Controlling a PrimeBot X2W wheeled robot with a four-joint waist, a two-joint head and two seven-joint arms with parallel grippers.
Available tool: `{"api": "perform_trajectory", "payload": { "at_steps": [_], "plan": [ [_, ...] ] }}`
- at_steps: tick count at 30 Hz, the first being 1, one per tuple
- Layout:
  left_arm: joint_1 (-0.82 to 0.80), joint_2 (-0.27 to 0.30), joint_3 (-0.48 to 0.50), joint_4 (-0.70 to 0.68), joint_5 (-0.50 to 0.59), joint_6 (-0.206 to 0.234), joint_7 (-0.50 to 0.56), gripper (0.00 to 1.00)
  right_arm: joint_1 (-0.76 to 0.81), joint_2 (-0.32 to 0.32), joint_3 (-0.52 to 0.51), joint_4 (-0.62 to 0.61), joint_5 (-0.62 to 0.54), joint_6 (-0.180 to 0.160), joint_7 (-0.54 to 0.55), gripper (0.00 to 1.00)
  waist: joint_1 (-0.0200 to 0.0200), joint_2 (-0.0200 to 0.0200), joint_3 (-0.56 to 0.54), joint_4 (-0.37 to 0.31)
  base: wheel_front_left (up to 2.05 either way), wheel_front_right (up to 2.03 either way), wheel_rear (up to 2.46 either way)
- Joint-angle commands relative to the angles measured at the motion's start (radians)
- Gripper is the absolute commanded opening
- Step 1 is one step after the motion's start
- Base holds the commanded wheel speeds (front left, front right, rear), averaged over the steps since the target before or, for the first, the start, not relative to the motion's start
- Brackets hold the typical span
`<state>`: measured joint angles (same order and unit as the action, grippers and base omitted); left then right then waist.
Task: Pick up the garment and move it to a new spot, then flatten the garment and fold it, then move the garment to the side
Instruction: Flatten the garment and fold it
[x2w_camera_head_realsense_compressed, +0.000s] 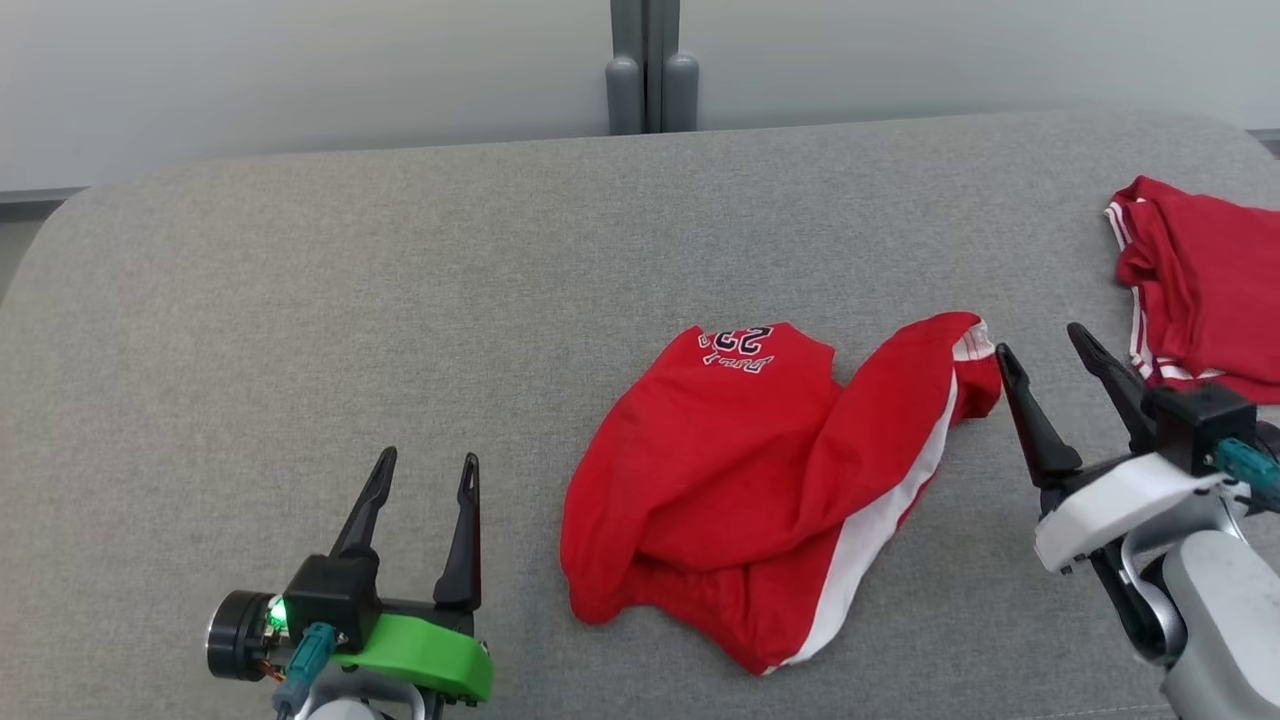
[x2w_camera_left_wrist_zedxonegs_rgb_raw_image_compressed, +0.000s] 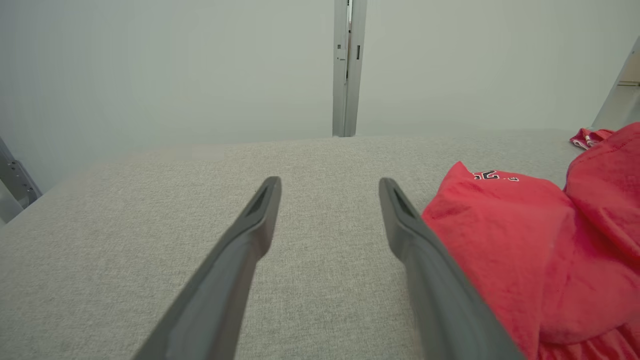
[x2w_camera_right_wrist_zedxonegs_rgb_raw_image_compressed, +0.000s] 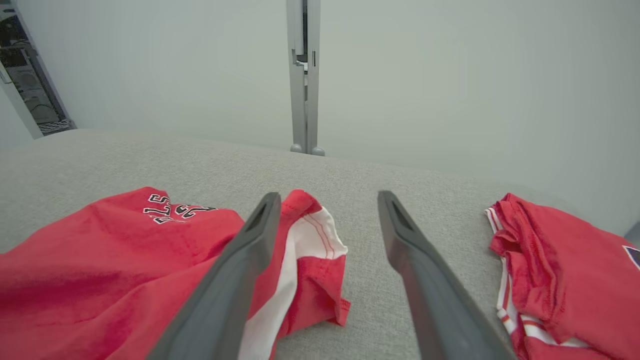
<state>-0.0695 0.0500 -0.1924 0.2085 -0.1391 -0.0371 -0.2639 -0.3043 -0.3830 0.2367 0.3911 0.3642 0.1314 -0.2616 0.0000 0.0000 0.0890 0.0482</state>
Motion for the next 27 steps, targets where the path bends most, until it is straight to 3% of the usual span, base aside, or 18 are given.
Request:
{"api": "perform_trajectory", "payload": {
  "at_steps": [1,13,23,27],
  "plan": [
    [0.012,0.002,0.002,0.004,0.002,-0.007,0.0,1.0,0.037,0.007,-0.018,-0.033,-0.009,-0.002,-0.004,1.0,0.0,0.0,-0.015,-0.016,0.0,0.0,0.0],
    [0.03,0.002,-0.055,0.038,0.018,-0.034,0.0,1.0,0.306,0.1,-0.186,-0.315,-0.063,-0.002,-0.004,1.0,0.0,0.0,-0.02,-0.037,0.0,0.0,0.0],
    [0.021,0.002,-0.181,0.14,0.035,-0.066,0.0,1.0,0.319,0.13,-0.189,-0.359,-0.089,-0.002,-0.003,1.0,0.0,0.0,0.009,-0.069,0.0,0.0,0.0],
    [-0.005,0.002,-0.207,0.218,0.039,-0.056,0.0,1.0,0.309,0.131,-0.184,-0.361,-0.093,-0.002,-0.002,1.0,0.0,0.0,0.023,-0.087,0.0,0.0,0.0]
  ]
}}
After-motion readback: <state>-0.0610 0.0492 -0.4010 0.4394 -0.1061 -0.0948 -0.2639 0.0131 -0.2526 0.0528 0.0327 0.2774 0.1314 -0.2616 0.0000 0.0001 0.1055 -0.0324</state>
